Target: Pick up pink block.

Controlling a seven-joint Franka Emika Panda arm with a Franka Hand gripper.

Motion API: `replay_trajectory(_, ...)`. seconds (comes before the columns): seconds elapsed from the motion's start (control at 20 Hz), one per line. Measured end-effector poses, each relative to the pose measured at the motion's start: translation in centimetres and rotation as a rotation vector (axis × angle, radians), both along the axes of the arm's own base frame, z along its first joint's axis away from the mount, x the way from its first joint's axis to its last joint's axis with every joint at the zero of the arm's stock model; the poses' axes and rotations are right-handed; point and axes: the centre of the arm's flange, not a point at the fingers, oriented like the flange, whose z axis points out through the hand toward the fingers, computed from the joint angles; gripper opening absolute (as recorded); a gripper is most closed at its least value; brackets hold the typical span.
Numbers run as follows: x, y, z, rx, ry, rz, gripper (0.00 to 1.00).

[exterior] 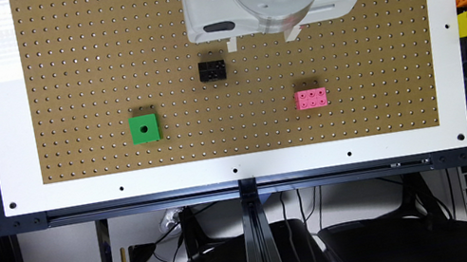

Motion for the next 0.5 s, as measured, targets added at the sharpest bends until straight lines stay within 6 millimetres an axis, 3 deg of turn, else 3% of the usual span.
replay_trajectory(0.2,0.0,0.9,0.1,0.004,-0.004,0.005,1.0)
replay_trajectory(0.5,1.3,5.6,0.4,0.017,-0.028,0.003,1.0)
